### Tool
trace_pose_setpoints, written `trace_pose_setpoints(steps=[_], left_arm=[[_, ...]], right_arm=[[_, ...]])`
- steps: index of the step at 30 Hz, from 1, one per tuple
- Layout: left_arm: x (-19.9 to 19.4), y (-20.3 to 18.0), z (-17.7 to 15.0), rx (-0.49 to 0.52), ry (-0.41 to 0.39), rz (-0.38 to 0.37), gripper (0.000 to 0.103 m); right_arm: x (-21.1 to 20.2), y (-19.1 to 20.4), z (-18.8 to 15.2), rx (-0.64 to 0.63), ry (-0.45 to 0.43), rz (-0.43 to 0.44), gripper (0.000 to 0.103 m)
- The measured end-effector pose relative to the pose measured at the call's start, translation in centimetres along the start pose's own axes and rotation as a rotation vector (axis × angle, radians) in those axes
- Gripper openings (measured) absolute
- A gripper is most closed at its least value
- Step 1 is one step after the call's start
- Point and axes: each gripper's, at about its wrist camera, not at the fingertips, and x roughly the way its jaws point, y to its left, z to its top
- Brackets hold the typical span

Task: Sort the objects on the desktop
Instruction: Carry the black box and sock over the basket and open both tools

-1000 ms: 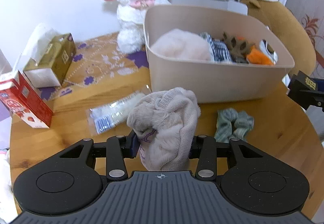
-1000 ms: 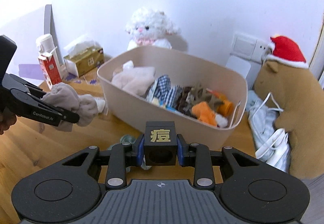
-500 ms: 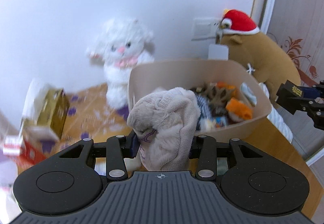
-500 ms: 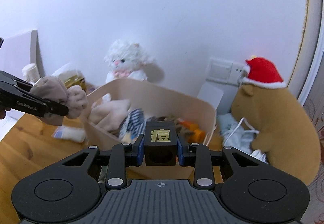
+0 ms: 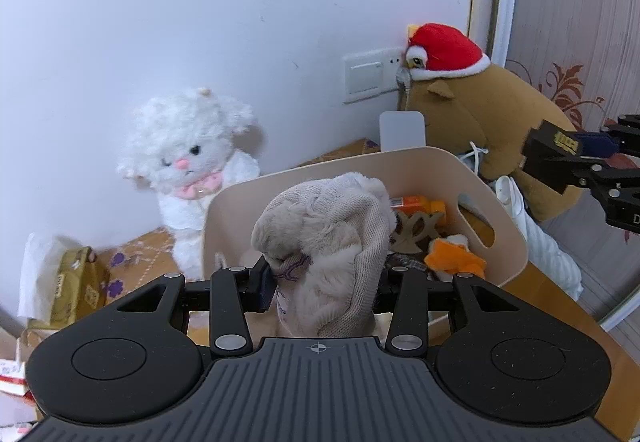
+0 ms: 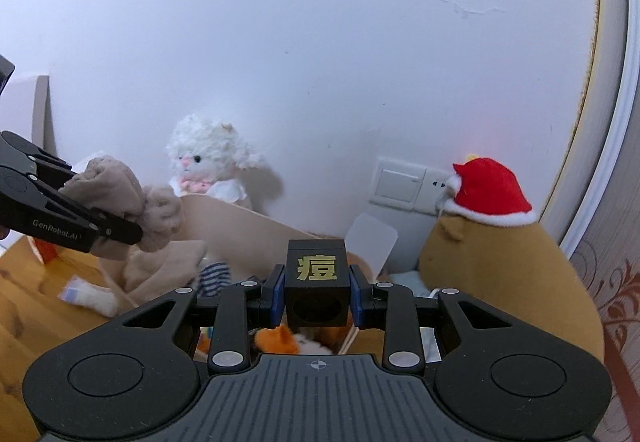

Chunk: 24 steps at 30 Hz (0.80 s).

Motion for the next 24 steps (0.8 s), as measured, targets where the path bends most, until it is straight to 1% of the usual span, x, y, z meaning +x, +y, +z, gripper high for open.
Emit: trace_pose_setpoints(steps=[6,9,12,18,21,24], left_arm=[[2.2,-1.2,0.7,0.024,0.025,0.007,0.043],[3.3,-1.6,0.9,0.022,0.035,0.011,0.043],[4.3,-2.1,0.8,0.045,0.054,0.018,0.043],[6.7,-2.9,0.2,0.080,0.113,0.039,0.043],[8.0,-3.3,-0.2,0.092,0.152,0.038,0.043],[8.9,-3.4,-0.5,0.081,0.189,0.041,0.043]], right_arm=[[2.2,-0.4,0.2,0.005,0.012,0.006,0.029],[3.4,-0.5,0.1,0.012,0.030,0.017,0.029],[4.6,-0.4,-0.1,0.013,0.050,0.029,0.029],[6.8,-0.2,-0.6,0.033,0.110,0.076,0.029],[7.5,0.5,-0.8,-0.007,0.120,0.084,0.029],[8.3,0.9,-0.9,-0.022,0.138,0.096,0.029]])
